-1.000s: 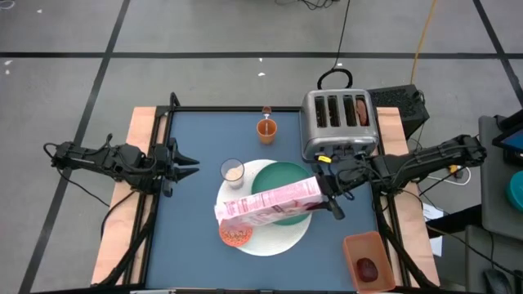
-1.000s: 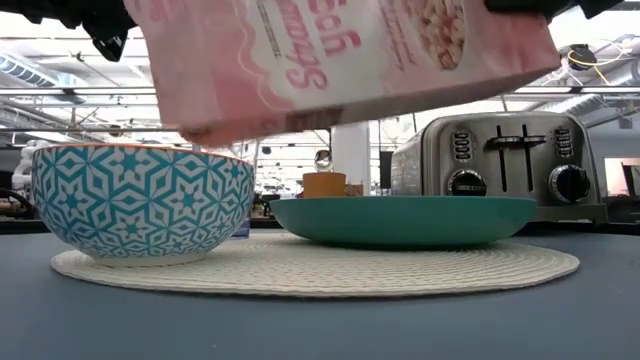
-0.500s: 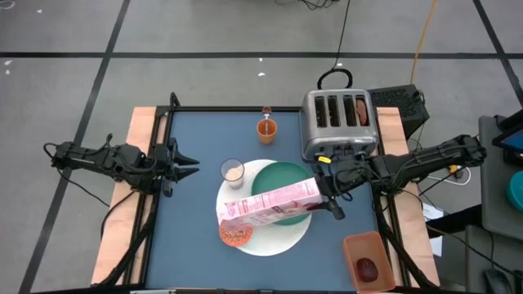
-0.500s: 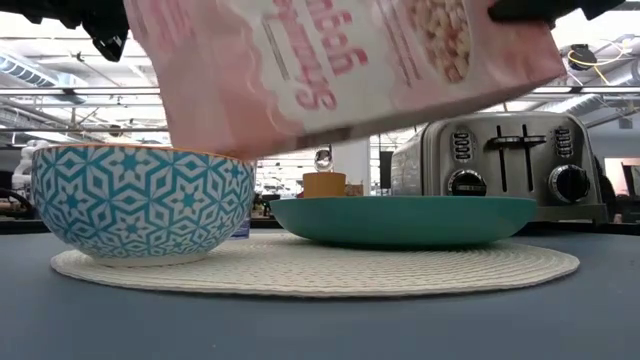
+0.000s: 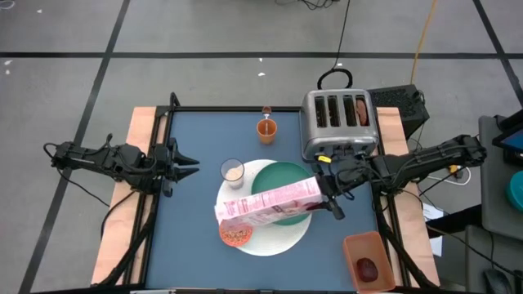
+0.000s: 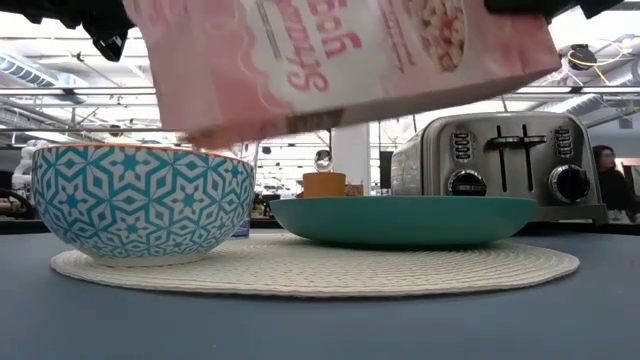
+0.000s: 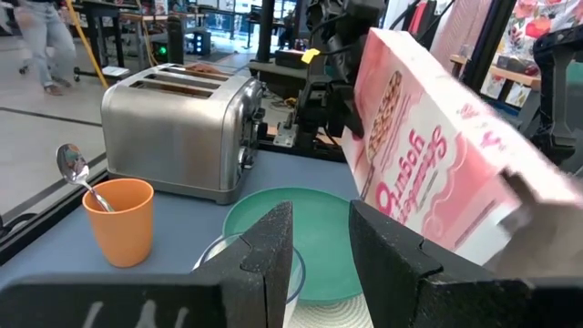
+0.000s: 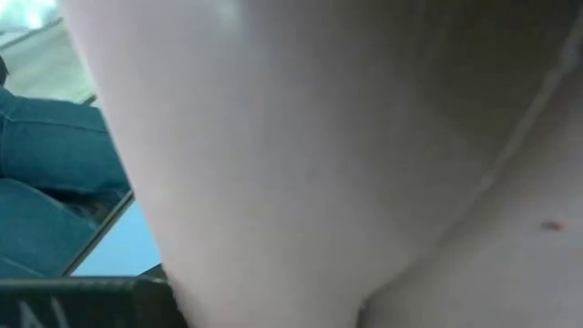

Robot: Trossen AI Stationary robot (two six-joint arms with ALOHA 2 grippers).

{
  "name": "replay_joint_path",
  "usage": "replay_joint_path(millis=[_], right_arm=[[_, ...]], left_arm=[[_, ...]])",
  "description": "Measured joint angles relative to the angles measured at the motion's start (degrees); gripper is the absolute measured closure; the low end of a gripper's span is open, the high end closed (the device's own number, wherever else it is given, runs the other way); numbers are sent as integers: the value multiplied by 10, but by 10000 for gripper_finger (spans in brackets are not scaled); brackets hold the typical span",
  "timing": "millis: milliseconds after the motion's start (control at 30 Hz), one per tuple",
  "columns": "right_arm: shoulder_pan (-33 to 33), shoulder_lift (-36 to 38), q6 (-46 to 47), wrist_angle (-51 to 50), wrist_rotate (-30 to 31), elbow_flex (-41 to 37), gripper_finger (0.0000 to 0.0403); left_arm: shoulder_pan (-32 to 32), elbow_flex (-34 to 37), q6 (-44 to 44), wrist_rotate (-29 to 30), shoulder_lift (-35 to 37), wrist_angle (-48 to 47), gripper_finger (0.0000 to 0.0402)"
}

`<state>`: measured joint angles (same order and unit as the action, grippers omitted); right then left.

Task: Arrange a breakfast setting
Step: Pour the cereal into the orange patterned bowl

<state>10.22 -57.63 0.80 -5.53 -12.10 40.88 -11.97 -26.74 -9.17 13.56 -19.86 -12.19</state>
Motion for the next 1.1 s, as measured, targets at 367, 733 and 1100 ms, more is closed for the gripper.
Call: replay_joint_path(millis=[367,733,1100], right_arm=[[0,0,0,-3,0,0,186],[0,0,0,-10,0,0,186],[0,0,0,-17,0,0,186]], left_arm=[[0,0,0,0,0,0,286],[0,0,0,0,0,0,286],[0,0,1,0,0,0,286]])
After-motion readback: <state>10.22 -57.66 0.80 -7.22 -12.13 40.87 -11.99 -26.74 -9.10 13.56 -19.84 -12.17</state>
